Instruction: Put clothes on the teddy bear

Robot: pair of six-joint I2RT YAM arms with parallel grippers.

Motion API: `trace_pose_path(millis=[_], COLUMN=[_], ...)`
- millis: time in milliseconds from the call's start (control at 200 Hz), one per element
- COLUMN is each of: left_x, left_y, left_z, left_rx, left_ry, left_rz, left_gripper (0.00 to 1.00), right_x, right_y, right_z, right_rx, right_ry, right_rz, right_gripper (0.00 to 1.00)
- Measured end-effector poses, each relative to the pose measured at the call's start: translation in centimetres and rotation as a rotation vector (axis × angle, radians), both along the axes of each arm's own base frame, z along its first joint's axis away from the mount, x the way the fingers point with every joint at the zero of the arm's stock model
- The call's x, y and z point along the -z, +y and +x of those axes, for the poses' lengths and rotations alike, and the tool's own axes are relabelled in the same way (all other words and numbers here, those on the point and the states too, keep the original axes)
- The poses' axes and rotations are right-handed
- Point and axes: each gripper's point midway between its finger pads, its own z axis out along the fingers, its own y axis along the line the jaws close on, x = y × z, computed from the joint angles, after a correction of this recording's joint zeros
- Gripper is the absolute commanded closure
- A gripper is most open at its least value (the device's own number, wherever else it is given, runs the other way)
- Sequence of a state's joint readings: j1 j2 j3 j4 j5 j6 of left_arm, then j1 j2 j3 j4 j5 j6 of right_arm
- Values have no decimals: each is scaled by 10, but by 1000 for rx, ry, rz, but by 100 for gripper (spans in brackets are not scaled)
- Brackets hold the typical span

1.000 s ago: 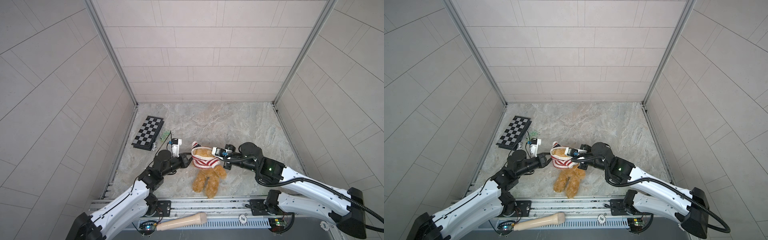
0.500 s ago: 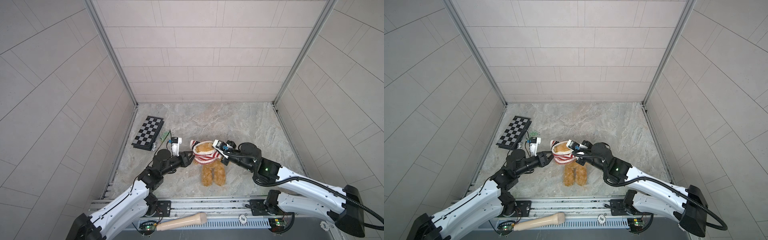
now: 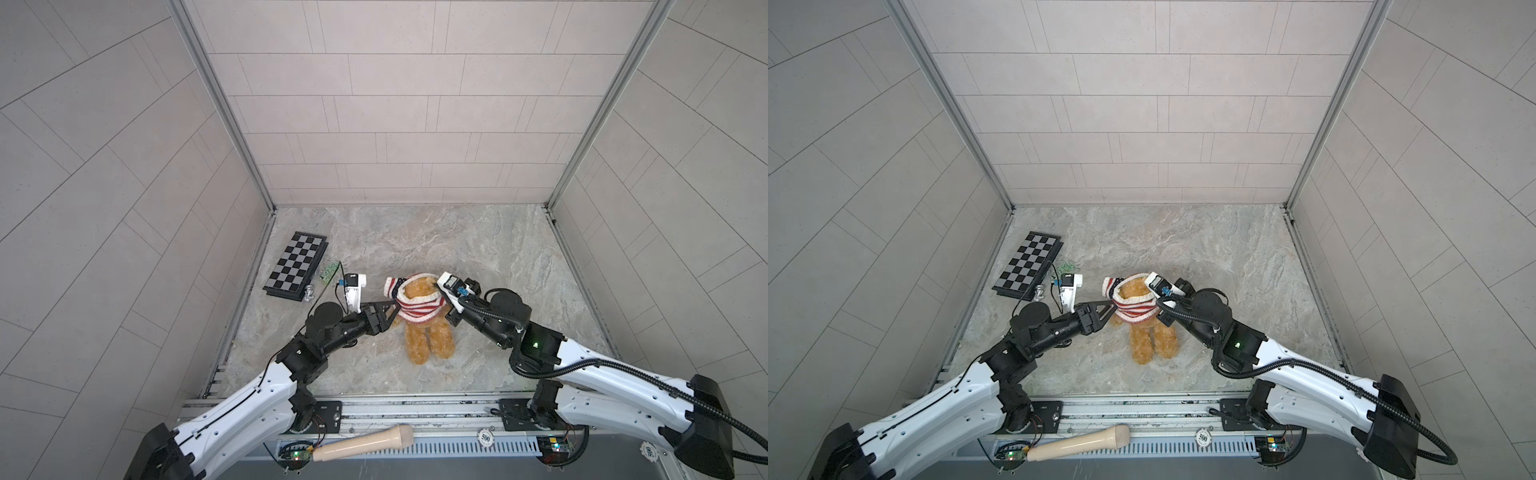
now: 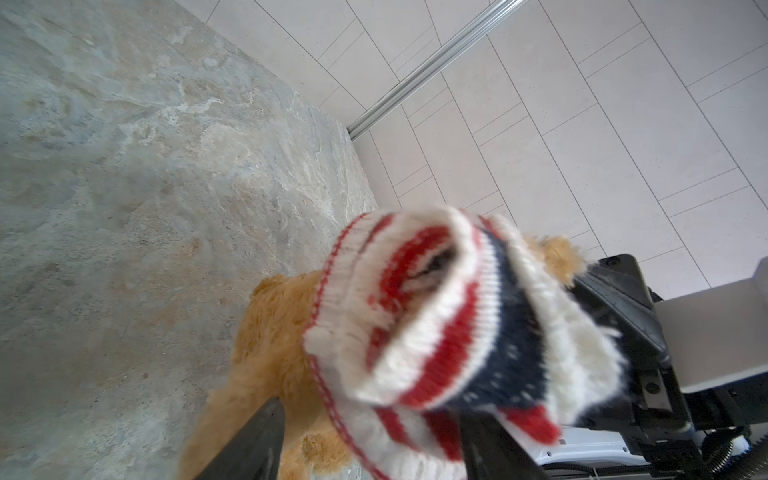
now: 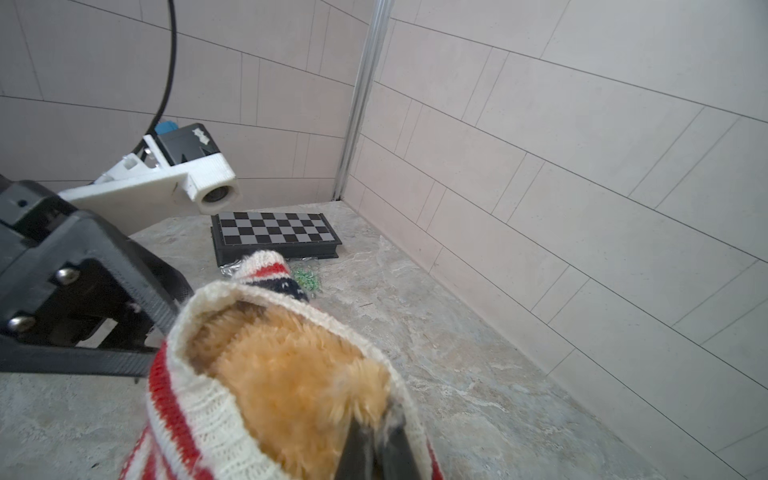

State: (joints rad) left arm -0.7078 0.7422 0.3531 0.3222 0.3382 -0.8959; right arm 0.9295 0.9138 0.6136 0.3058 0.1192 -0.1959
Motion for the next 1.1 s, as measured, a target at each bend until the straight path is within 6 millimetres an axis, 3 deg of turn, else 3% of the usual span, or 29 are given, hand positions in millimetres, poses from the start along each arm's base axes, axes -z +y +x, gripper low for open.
trace_pose_path(millis=[125,290,446,676,776,951,1096], left_x=[-16,-24,-7,14,15,16,18], left_y=[-3,-11,-30,-49,-51,-52,-59], left_z=[1,4,4,11,14,19,16], left_rx=[6,0,4,-14,-31,-51,-37], left_ry=[-31,-32,25,106,117,133,149], left_rz=[-31,-56,-44,-51,-65,-83,-91], left_gripper=[15,23,38,38,48,75,86], right_x=[8,10,7,7,11,15,15], right_y=[-11,-16,-17,-16,-17,-19,-21], right_z=[5,9,10,11,10,7,3], right_rx=[62,98,104,102,100,88,82], right_ry=[8,10,3,4,8,8,4], right_rz=[-4,-2,11,23,25,40,52], right_gripper=[100,100,100,100,100,100,100])
